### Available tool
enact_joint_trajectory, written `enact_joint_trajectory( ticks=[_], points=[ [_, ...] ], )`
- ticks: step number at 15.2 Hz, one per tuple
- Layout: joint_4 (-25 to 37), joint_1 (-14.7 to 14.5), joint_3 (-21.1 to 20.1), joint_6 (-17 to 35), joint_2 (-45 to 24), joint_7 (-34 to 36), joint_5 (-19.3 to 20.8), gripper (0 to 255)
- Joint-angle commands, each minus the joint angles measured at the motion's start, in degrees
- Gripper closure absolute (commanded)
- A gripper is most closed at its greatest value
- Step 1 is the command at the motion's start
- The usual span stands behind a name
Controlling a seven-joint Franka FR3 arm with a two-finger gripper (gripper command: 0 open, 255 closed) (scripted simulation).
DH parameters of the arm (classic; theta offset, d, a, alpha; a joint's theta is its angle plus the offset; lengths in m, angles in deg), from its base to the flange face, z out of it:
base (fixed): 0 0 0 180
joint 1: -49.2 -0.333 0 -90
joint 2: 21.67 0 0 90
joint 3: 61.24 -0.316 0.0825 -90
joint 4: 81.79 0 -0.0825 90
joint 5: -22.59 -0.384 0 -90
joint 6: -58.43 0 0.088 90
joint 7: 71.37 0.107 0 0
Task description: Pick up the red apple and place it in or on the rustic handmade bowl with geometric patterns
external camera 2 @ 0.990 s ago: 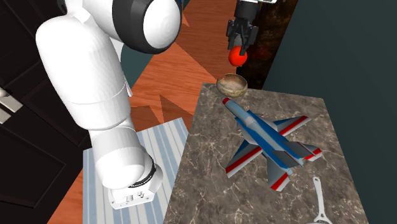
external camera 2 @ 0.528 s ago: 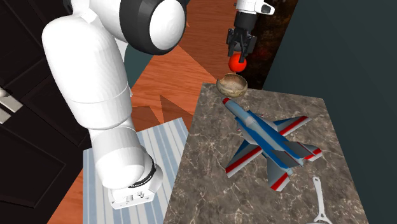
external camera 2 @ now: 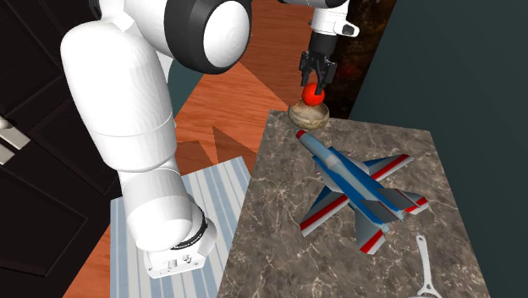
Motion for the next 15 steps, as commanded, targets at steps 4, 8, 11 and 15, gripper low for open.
enact_joint_trajectory(
  ticks=[4, 8, 11, 15],
  points=[
    [-1.01, 0.02, 0.04, 1.30, -0.30, 0.17, 0.13, 255],
    [-1.01, 0.02, 0.04, 1.30, -0.30, 0.17, 0.13, 255],
    [-1.01, 0.02, 0.04, 1.30, -0.30, 0.17, 0.13, 0],
    [-1.01, 0.02, 0.04, 1.30, -0.30, 0.17, 0.13, 0]
  ],
)
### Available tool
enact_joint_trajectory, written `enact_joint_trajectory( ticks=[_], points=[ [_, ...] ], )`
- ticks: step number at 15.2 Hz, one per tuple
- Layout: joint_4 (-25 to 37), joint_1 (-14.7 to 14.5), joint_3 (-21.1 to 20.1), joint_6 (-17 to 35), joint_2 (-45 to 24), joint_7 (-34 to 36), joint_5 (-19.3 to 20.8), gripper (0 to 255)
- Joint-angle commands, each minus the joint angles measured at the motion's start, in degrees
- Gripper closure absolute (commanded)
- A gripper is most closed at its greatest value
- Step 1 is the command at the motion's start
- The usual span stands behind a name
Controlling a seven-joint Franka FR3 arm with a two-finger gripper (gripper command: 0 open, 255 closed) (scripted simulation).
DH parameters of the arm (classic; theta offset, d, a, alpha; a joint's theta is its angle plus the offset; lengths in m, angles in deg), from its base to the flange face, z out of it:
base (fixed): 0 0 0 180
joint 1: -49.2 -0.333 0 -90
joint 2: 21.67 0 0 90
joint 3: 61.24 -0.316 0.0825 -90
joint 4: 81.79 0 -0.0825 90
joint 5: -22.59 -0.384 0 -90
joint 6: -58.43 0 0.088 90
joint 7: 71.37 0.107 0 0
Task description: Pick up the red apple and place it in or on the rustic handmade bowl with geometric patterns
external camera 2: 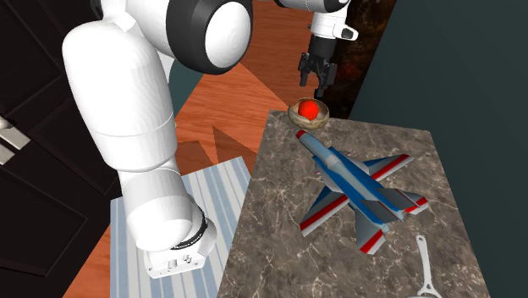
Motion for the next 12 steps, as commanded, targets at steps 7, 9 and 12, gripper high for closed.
enact_joint_trajectory(
  ticks=[7, 9, 12],
  points=[
    [9.74, -1.08, -0.34, -7.80, -2.12, 0.16, 0.44, 0],
    [9.74, -1.08, -0.34, -7.81, -2.13, 0.16, 0.44, 0],
    [9.74, -1.08, -0.34, -7.81, -2.13, 0.16, 0.44, 0]
  ],
)
